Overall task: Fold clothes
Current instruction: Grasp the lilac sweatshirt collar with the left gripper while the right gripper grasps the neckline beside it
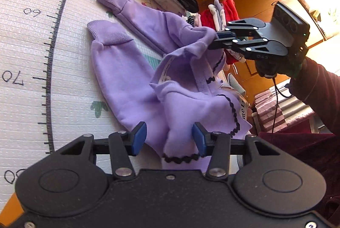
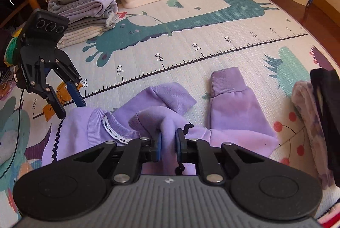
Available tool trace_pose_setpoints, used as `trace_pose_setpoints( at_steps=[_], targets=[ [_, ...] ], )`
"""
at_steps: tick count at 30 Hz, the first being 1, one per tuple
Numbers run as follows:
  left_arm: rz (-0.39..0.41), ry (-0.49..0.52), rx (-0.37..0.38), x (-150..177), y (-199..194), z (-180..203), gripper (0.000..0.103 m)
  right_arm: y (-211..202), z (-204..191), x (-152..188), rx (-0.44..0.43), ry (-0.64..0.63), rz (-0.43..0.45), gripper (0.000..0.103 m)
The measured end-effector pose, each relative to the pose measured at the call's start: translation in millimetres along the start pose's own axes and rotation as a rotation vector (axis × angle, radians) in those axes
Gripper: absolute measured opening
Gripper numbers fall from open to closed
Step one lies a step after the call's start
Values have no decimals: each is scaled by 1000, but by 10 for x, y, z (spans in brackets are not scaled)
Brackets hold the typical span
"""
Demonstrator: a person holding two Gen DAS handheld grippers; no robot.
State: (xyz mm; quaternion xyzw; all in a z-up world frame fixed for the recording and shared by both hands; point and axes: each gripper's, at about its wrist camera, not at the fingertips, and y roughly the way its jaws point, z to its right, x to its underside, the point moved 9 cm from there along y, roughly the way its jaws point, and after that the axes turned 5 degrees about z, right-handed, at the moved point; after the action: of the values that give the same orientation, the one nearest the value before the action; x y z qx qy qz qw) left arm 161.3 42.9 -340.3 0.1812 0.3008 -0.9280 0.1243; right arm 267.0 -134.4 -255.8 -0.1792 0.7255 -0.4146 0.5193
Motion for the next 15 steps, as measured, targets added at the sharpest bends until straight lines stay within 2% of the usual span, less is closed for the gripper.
trace_pose_setpoints(
  at_steps=[4, 9, 10, 12, 15],
  targets=[
    [-3, 13, 30, -65, 191, 35, 46, -289, -24, 232, 39, 30, 10, 15],
    [-30, 74, 63, -97, 379, 305, 46, -545, -15, 454, 72, 77, 9, 15],
    [-38, 99, 58, -73, 406, 349, 38, -581, -16, 483, 79, 81, 12, 15],
    [-42, 180, 30, -9, 438, 461, 13, -611, -10, 527, 96, 79, 10, 15],
    [-40, 255, -14, 55, 467, 582, 11, -623, -42, 573, 120, 20, -19, 15]
  ],
)
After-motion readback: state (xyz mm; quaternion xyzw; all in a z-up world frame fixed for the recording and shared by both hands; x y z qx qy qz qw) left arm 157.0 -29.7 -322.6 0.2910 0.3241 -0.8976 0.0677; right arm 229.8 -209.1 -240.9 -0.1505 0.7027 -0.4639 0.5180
